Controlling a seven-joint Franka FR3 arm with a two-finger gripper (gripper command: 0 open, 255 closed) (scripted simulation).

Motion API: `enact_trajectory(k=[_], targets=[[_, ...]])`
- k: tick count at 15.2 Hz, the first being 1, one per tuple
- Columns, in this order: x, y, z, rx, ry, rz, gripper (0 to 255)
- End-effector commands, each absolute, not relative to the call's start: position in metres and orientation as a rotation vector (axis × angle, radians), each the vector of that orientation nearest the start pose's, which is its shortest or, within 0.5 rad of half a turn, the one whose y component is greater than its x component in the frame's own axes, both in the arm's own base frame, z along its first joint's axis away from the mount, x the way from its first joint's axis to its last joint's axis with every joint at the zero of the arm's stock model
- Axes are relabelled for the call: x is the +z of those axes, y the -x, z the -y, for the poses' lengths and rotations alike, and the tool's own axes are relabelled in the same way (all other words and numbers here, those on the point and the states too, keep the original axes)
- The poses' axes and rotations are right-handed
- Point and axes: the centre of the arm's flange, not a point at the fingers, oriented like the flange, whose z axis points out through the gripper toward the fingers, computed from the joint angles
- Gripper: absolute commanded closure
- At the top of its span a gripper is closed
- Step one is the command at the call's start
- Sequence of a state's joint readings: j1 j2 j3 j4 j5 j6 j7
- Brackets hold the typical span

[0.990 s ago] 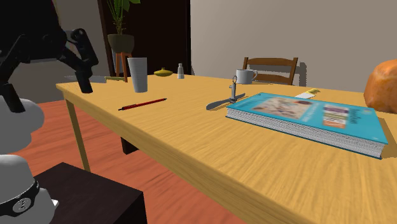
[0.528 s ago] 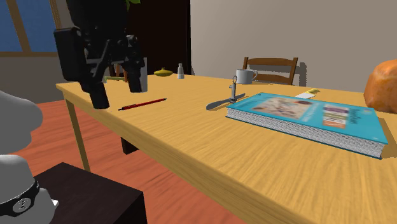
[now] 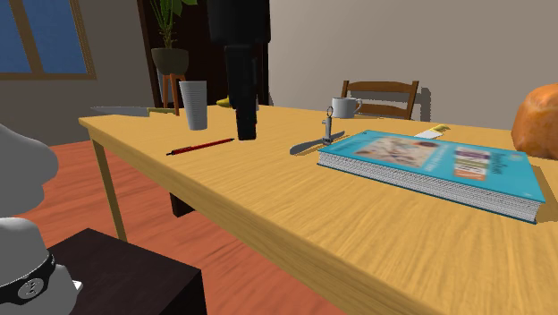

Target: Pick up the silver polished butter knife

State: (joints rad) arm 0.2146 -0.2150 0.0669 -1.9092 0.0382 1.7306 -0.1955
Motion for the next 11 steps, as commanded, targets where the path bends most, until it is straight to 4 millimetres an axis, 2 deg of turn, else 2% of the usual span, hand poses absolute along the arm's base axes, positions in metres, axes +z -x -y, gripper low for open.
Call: enact_trajectory(k=[1, 6, 11], targets=[[0.588, -0.486, -0.171, -0.046, 3.009, 0.836, 0], [0.584, -0.510, -0.236, -0.025, 2.943, 1.099, 0], [0.578, -0.522, -0.304, -0.003, 2.853, 1.357, 0]])
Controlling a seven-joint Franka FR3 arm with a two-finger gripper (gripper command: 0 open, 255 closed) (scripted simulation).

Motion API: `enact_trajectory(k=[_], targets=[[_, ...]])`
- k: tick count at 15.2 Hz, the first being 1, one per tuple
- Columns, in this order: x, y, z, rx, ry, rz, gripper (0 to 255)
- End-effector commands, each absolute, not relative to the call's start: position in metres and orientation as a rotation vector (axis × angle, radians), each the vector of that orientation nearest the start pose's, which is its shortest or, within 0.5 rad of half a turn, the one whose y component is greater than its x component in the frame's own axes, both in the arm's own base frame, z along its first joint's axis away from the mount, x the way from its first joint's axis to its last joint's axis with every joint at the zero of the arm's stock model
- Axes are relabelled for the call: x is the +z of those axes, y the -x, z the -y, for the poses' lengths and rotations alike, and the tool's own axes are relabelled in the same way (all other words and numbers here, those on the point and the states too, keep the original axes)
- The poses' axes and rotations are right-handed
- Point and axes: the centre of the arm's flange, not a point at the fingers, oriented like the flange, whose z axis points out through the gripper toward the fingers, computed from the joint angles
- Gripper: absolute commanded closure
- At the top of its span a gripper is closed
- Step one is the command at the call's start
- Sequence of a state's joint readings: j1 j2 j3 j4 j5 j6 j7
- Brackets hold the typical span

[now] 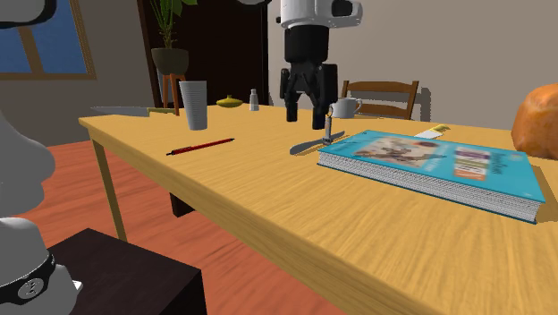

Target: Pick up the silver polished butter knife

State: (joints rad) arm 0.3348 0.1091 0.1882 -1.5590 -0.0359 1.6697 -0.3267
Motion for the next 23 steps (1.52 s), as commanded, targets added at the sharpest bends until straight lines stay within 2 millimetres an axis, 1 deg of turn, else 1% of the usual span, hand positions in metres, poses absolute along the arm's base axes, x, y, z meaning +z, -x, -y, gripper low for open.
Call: enact_trajectory(k=[1, 5, 10, 11, 17, 18, 20, 21, 23], targets=[[0.577, -0.523, -0.318, 0.001, 2.833, 1.408, 0], [0.571, -0.522, -0.373, 0.018, 2.741, 1.608, 0], [0.562, -0.511, -0.441, 0.040, 2.606, 1.850, 0], [0.562, -0.511, -0.441, 0.040, 2.606, 1.850, 0], [0.530, -0.511, -0.441, 0.040, 2.606, 1.850, 0], [0.522, -0.511, -0.441, 0.040, 2.606, 1.850, 0], [0.522, -0.511, -0.441, 0.040, 2.606, 1.850, 0], [0.521, -0.510, -0.441, 0.040, 2.606, 1.850, 255], [0.521, -0.510, -0.441, 0.040, 2.606, 1.850, 255]])
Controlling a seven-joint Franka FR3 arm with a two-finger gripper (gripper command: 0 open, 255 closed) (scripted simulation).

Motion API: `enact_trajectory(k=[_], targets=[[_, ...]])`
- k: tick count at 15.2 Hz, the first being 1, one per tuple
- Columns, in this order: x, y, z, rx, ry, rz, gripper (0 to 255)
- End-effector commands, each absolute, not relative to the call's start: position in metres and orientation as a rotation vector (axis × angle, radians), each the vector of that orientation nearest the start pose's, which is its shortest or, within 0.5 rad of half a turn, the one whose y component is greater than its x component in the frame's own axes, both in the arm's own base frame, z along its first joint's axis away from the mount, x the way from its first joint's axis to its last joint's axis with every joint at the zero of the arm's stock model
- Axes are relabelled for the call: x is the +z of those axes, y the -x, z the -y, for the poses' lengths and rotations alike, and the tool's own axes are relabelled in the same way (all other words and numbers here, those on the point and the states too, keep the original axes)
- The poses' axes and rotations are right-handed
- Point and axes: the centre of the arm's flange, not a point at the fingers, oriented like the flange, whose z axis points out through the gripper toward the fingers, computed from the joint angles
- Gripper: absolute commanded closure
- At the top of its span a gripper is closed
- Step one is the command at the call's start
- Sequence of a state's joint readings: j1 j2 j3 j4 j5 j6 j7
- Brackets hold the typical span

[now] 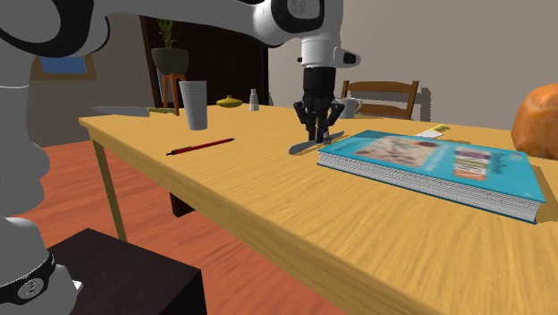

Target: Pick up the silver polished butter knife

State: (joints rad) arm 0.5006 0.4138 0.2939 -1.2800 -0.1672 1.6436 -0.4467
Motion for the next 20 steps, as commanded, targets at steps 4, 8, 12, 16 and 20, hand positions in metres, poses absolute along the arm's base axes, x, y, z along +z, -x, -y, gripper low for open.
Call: enact_trajectory(k=[4, 8, 12, 16, 20], targets=[[0.521, -0.510, -0.442, 0.040, 2.606, 1.850, 255], [0.527, -0.511, -0.441, 0.040, 2.606, 1.850, 255], [0.548, -0.511, -0.441, 0.040, 2.606, 1.850, 255], [0.569, -0.511, -0.441, 0.040, 2.606, 1.850, 255], [0.590, -0.511, -0.441, 0.040, 2.606, 1.850, 255]])
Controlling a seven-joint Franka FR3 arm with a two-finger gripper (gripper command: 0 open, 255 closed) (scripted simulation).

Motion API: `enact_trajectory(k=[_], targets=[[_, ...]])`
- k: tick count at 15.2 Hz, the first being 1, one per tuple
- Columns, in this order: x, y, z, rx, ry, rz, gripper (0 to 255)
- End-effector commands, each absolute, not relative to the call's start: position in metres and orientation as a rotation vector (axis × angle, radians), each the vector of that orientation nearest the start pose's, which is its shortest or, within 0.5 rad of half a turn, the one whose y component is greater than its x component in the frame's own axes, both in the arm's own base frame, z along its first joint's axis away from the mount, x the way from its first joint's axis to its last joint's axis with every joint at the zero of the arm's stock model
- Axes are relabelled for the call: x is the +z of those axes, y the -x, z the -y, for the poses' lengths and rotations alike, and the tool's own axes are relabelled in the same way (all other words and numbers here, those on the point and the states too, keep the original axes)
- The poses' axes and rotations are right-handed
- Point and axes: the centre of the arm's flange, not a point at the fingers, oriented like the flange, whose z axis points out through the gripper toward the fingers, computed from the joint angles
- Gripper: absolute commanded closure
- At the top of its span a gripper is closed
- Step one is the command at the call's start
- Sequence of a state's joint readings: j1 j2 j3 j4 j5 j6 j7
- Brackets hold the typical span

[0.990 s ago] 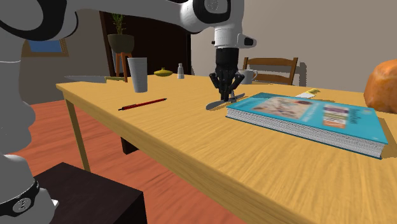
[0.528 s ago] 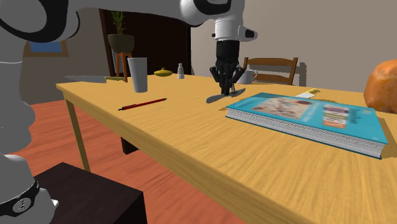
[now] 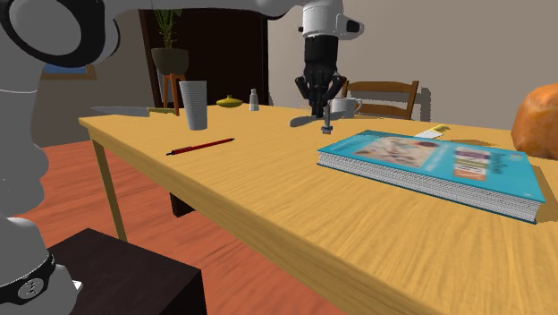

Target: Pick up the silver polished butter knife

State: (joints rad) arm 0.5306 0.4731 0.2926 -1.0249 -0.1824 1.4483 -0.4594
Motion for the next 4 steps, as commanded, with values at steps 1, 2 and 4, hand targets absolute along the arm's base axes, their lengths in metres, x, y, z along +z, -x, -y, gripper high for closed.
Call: enact_trajectory(k=[1, 2, 4], targets=[[0.5955, -0.5107, -0.4406, 0.040, 2.606, 1.850, 255], [0.6008, -0.5107, -0.4406, 0.040, 2.606, 1.850, 255], [0.6016, -0.5107, -0.4406, 0.040, 2.606, 1.850, 255]])
